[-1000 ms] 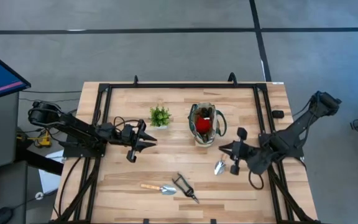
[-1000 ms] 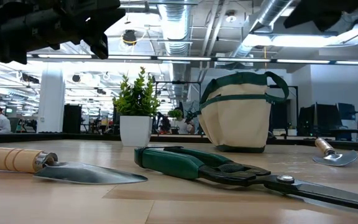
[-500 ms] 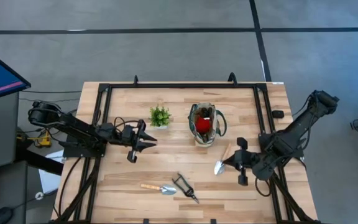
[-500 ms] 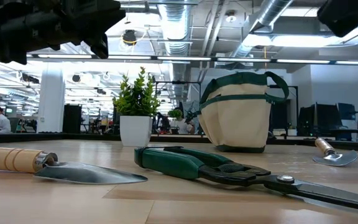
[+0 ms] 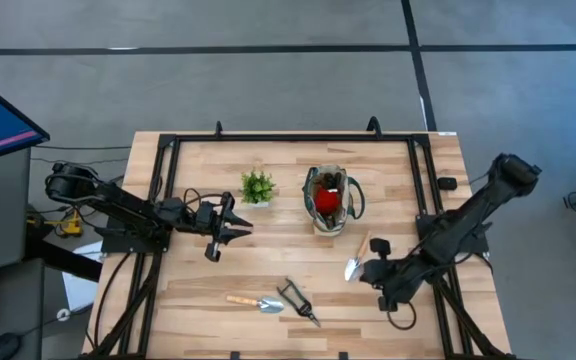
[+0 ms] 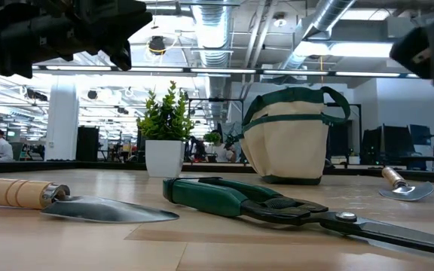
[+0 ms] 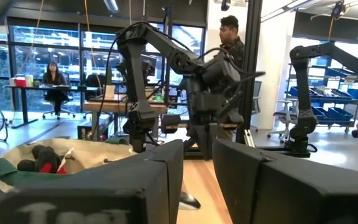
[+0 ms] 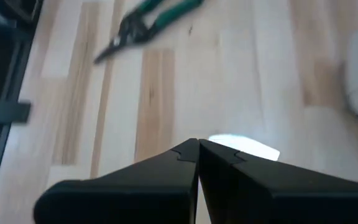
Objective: Pick & Place Garden tools in Gardening bag
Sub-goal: Put the top brown trowel into the white gardening bag
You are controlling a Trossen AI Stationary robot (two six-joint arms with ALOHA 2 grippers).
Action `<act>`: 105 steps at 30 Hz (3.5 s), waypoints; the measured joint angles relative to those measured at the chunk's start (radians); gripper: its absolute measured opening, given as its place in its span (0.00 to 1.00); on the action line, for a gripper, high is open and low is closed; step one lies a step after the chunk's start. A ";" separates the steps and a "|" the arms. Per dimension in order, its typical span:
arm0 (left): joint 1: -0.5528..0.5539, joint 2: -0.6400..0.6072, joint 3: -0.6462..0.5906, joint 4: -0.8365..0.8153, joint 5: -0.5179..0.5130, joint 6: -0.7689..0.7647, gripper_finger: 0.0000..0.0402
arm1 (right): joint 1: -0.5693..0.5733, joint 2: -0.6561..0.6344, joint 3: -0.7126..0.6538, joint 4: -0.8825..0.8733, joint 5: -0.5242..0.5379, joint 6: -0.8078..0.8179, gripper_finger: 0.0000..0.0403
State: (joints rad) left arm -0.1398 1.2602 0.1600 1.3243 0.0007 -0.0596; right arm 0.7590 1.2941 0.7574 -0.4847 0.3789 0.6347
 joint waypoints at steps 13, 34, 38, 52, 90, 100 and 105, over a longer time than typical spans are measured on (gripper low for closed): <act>0.000 0.000 0.000 0.000 0.002 -0.056 0.19 | 0.048 0.248 0.100 -0.047 -0.014 -0.199 0.00; 0.000 0.000 0.000 -0.006 0.000 -0.053 0.19 | 0.104 0.587 0.356 -0.479 0.172 -0.084 0.03; 0.000 0.000 0.000 -0.012 0.004 -0.053 0.19 | 0.088 0.593 0.356 -0.470 0.172 -0.055 0.12; 0.000 0.000 0.000 -0.023 0.015 -0.051 0.19 | 0.042 0.593 0.295 -0.472 0.126 -0.041 0.39; -0.036 0.000 0.000 -0.027 0.015 -0.053 0.19 | -0.048 0.592 0.235 -0.269 0.220 -0.173 0.14; -0.036 0.000 0.000 -0.027 0.015 -0.053 0.19 | -0.096 0.593 0.234 -0.261 0.243 -0.166 0.02; -0.036 0.000 0.000 -0.027 0.015 -0.053 0.19 | -0.100 0.589 0.234 -0.266 0.244 -0.165 0.01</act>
State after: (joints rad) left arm -0.1761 1.2602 0.1600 1.2975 0.0158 -0.1127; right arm 0.6594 1.8831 0.9916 -0.7504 0.6225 0.4698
